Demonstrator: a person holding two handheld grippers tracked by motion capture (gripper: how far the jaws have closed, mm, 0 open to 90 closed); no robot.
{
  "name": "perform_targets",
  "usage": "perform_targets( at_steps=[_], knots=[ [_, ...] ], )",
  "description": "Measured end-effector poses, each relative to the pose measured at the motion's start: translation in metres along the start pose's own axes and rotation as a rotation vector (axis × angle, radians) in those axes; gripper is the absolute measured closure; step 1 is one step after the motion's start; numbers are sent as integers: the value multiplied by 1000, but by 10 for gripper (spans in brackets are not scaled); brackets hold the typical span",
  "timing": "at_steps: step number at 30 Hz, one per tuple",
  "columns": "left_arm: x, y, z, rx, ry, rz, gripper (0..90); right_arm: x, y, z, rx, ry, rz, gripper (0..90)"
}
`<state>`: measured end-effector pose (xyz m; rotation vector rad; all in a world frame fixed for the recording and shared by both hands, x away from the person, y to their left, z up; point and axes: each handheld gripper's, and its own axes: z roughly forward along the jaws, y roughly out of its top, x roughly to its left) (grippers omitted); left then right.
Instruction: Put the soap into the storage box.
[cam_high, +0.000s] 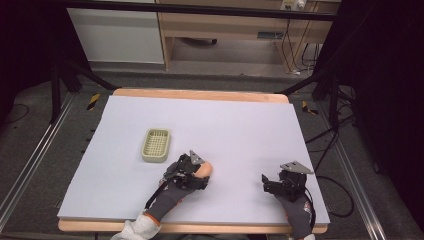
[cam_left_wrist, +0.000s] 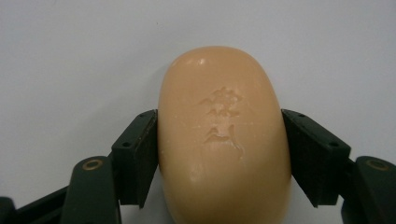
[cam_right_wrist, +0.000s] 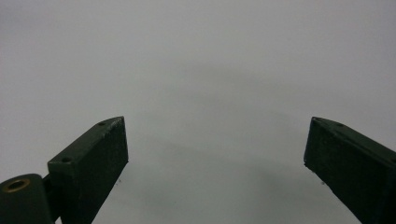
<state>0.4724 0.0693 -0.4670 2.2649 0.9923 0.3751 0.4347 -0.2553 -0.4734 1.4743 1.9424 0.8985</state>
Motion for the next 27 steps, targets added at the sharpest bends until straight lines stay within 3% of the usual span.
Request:
perform_targets(
  at_steps=[9,27],
  knots=[
    [4,2,-16,-29,-13,-3,309,0,0,0,-4,2,0,66],
    [14,-3,-41,-63,0,-11,311,0,0,0,-5,4,2,66]
  ],
)
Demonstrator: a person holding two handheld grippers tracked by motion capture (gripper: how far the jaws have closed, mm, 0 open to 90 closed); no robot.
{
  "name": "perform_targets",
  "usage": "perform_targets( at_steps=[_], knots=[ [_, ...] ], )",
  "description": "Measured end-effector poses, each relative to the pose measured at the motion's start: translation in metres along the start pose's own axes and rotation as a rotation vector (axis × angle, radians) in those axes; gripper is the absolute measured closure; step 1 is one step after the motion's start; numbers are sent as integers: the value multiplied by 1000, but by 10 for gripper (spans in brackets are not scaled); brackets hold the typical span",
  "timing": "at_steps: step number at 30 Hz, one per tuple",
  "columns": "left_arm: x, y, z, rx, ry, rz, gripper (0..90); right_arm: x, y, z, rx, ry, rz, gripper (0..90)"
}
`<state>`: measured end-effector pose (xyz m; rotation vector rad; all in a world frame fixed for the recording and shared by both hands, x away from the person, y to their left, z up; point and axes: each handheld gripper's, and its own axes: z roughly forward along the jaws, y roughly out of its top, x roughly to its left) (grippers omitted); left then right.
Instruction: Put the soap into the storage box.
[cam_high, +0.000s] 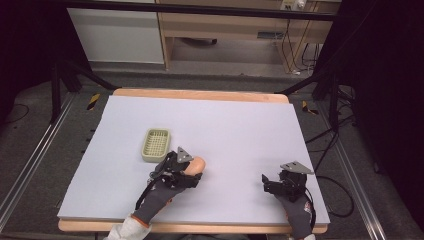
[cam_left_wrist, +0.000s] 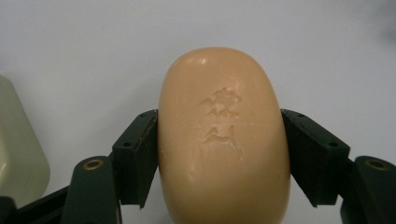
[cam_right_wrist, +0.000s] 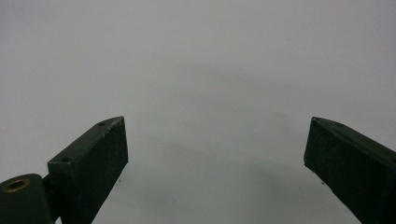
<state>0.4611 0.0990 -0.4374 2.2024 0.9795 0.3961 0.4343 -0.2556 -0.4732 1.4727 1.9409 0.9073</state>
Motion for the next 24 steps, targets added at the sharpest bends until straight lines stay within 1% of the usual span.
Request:
perform_targets(
  at_steps=[1,2,4,5,13,14,17,19,20,21,23,24],
  knots=[
    [1,0,-1,-3,-1,-11,311,0,0,0,0,0,-1,67],
    [2,0,-3,-4,3,-5,311,0,0,0,0,0,-1,67],
    [3,0,-4,-9,4,-16,312,0,0,0,0,0,-1,67],
    [5,0,-6,-9,6,-11,312,0,0,0,0,0,0,67],
    [14,0,-17,-31,28,-35,312,0,0,0,1,-1,-3,67],
    [15,1,-17,-39,31,-44,313,0,0,0,2,0,-3,66],
    [19,1,-21,-48,42,-54,313,0,0,0,2,-1,-4,66],
    [23,0,-24,-43,46,-51,313,0,0,0,2,-1,-4,66],
    [23,0,-24,-53,49,-65,313,0,0,0,2,-1,-4,66],
    [25,0,-26,-50,52,-61,313,0,0,0,2,-1,-4,66],
    [27,0,-27,-58,57,-69,313,0,0,0,2,0,-5,66],
    [29,0,-28,-55,59,-66,313,0,0,0,2,-1,-4,66]
  ],
)
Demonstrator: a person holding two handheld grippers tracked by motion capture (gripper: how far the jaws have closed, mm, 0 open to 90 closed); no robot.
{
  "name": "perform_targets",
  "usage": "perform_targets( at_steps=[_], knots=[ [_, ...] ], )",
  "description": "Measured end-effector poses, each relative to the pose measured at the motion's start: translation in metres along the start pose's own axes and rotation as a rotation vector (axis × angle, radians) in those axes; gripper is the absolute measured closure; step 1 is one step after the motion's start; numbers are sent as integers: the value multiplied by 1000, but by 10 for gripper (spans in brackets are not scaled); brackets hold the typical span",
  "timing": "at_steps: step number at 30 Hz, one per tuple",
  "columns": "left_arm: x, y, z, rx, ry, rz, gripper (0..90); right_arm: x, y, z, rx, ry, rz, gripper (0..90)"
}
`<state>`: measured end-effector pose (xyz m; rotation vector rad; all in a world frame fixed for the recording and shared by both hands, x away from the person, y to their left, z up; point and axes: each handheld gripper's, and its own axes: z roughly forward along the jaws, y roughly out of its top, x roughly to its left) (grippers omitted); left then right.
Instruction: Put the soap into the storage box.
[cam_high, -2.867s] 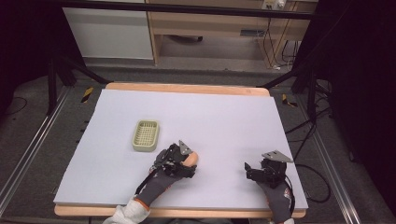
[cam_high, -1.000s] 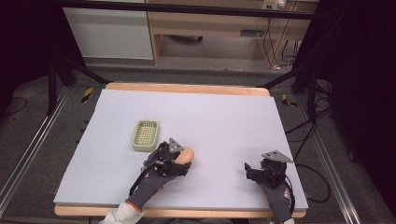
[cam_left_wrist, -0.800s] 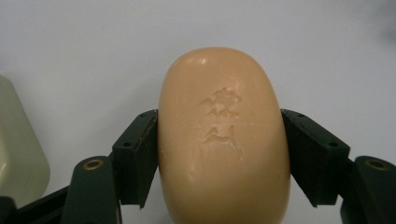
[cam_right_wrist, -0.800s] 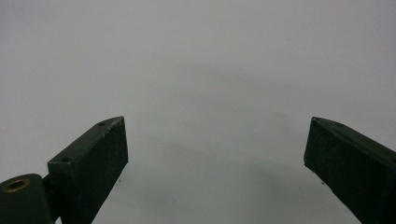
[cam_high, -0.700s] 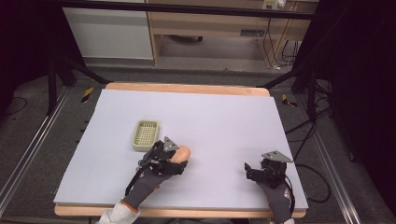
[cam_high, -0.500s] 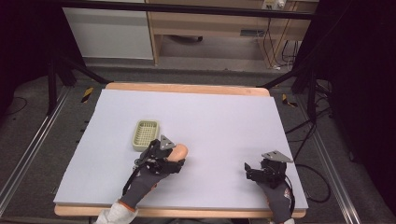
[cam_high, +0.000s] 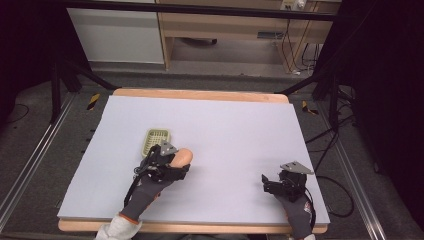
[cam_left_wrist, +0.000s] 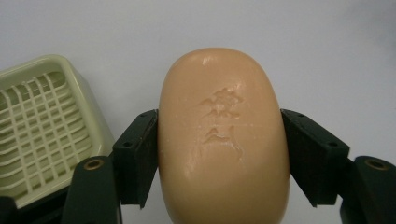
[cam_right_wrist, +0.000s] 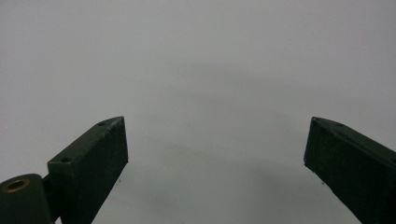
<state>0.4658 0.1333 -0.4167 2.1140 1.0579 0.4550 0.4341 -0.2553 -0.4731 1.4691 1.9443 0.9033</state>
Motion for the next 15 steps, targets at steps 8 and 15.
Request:
perform_targets(
  at_steps=[8,15],
  knots=[
    [11,2,-8,-26,18,-30,313,0,0,0,0,0,0,66],
    [24,4,-18,-51,40,-63,314,0,0,0,1,0,0,66]
  ],
)
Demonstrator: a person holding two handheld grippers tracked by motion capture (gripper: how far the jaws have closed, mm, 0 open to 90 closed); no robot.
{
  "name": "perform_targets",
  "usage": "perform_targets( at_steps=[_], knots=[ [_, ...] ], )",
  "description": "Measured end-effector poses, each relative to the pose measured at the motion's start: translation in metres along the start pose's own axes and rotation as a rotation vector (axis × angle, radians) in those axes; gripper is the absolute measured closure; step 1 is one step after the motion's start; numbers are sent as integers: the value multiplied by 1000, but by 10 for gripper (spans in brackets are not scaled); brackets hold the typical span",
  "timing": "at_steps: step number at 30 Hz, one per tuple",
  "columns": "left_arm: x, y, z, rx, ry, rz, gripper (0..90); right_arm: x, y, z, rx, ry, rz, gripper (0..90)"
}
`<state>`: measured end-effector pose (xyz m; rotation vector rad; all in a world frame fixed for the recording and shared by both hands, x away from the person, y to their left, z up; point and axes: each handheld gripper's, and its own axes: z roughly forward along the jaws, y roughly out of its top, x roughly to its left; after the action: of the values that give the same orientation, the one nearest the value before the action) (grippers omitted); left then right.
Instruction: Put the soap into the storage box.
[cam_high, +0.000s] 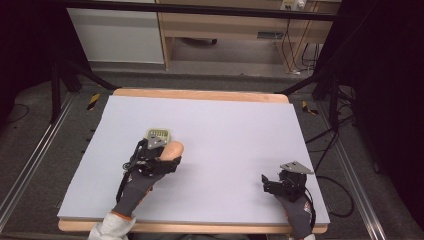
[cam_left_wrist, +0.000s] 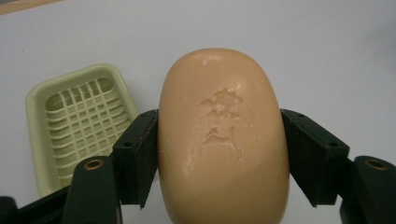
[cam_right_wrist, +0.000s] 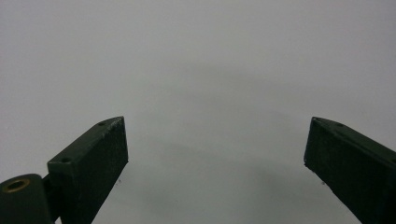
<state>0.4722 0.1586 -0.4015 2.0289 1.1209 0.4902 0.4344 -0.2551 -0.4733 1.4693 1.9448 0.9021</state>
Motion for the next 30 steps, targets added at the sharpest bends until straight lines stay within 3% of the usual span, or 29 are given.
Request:
perform_targets(
  at_steps=[30],
  knots=[
    [39,11,4,-15,82,-65,315,0,0,1,2,0,-4,66]
  ],
)
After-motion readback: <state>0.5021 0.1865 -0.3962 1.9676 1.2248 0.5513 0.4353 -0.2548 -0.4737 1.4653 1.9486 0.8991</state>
